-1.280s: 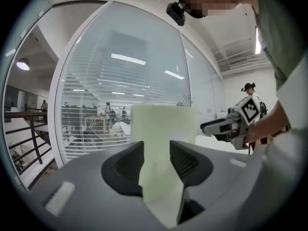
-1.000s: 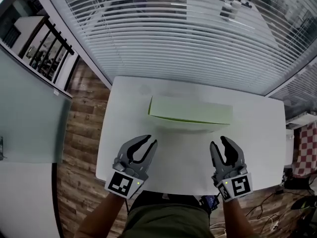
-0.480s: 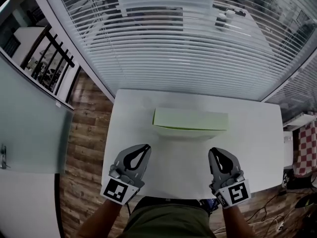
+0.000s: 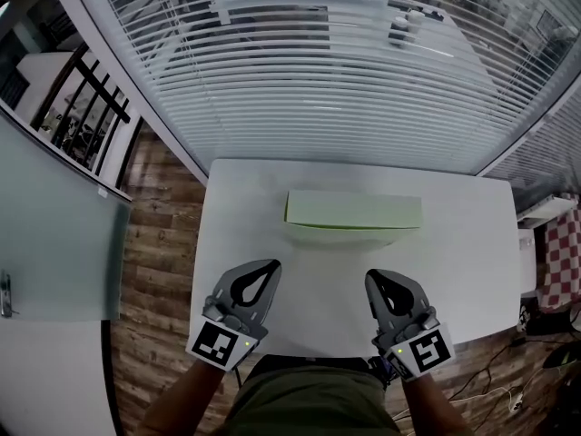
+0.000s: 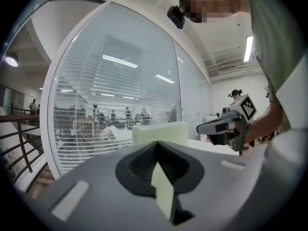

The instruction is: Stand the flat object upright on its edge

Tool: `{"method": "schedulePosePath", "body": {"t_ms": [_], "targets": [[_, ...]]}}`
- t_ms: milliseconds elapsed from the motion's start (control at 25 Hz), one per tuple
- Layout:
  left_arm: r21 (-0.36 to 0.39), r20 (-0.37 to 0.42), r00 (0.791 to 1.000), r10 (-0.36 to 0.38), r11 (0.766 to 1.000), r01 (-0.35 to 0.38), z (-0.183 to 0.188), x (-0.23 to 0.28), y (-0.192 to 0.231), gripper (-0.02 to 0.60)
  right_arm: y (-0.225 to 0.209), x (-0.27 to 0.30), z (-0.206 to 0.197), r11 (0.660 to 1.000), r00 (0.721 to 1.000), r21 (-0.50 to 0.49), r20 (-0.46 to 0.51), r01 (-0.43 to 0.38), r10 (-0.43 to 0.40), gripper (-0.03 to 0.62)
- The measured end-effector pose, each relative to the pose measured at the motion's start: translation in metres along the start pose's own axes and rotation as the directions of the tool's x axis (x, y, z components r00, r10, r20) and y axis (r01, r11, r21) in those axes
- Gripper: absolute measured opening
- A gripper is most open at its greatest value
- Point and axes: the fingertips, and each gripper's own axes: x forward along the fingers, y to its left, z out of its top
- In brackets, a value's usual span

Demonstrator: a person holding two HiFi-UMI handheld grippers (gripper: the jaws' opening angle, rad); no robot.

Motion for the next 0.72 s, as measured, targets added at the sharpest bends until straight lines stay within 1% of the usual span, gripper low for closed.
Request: {"method": "schedulePosePath", "body": {"t_ms": [440,600,720], "targets": [[-0.028,-0.017,1.0,-0.018,0.999,0.018,-0.015,0.0,0.002,0.0,0.01,0.009,-0.007,1.0,1.0,0.009,-0.022,-0.014,0.014,0.012],[-0.032,-0.02,1.0,-0.014,0.999,0.014,-0.017,-0.001,0.0,0.0,0.011,0.009,-0.004,0.999,1.0,0.025,0.009,-0.027,0.027,0.011],[-0.035,-0.023,1.0,-0.011,0.999,0.01,-0.018,-0.001,0.0,0.0,0.01,0.009,-0.009,0.999,1.0,0.038,-0.01,-0.027,0.028,0.011]]}}
